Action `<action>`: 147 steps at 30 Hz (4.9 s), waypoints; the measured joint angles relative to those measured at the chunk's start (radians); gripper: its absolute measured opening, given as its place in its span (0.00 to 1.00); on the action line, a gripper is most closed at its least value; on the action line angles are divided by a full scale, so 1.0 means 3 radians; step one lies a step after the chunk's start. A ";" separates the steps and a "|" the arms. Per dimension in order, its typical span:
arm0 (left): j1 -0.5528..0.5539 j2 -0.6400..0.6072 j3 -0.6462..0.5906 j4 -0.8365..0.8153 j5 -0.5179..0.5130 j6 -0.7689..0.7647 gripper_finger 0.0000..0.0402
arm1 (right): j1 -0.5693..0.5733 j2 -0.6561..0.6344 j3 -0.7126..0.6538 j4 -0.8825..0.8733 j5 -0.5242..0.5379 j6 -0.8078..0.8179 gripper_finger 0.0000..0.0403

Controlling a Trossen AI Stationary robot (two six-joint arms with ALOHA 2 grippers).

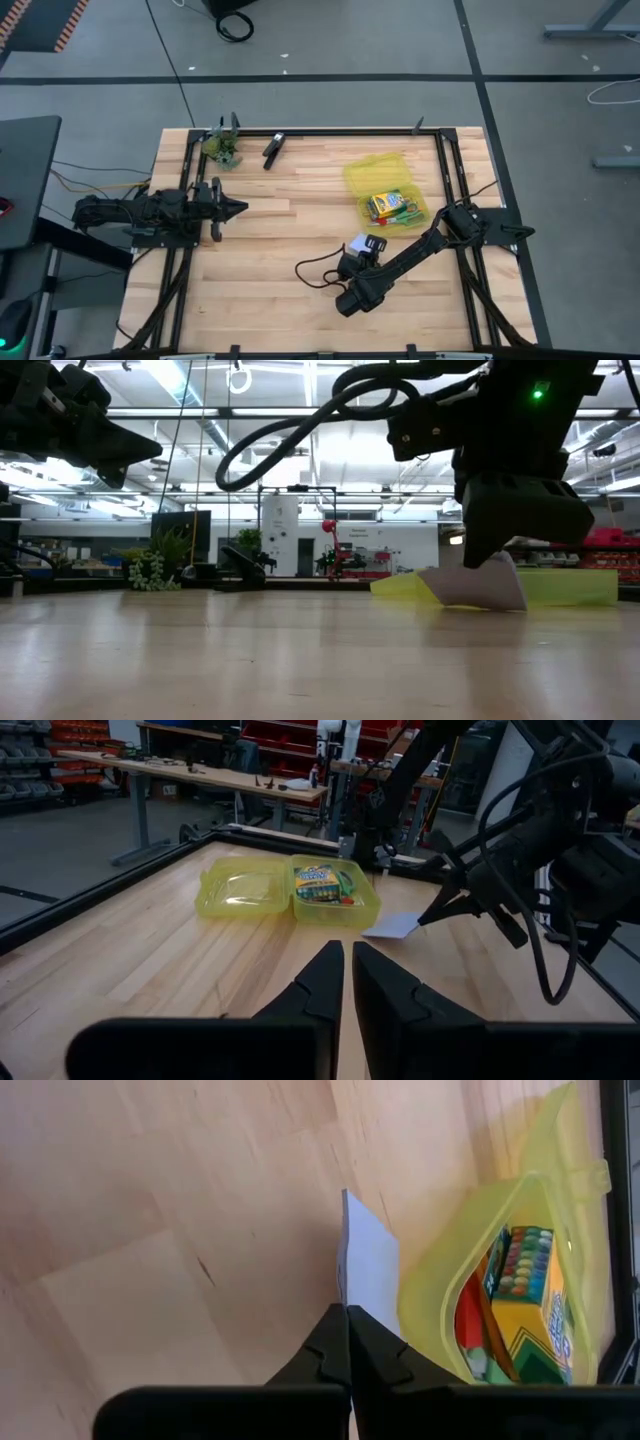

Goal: Pack school essentials
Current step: Put the violet sticky notes into the yellow supply box

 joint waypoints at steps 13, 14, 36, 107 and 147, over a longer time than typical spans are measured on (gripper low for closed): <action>0.0000 -0.0001 0.0000 -0.0001 0.0000 0.0000 0.07 | 0.0001 -0.0001 0.0000 0.0015 -0.0003 -0.0211 0.00; -0.0001 0.0000 0.0000 -0.0001 0.0000 0.0000 0.08 | 0.0001 -0.0001 0.0000 0.0015 -0.0003 -0.0215 0.00; 0.0000 -0.0001 0.0000 -0.0001 0.0001 0.0000 0.10 | 0.0015 -0.0006 0.0000 0.0027 -0.0139 -0.0143 0.00; 0.0036 0.5673 0.1479 0.2727 0.0167 0.1874 0.51 | 0.0015 -0.0008 -0.0001 0.0164 -0.0153 -0.0195 0.00; -0.0023 0.6704 0.2607 0.3158 0.1150 0.2424 0.47 | -0.0088 -0.0153 0.0001 0.0327 0.0063 -0.0379 0.00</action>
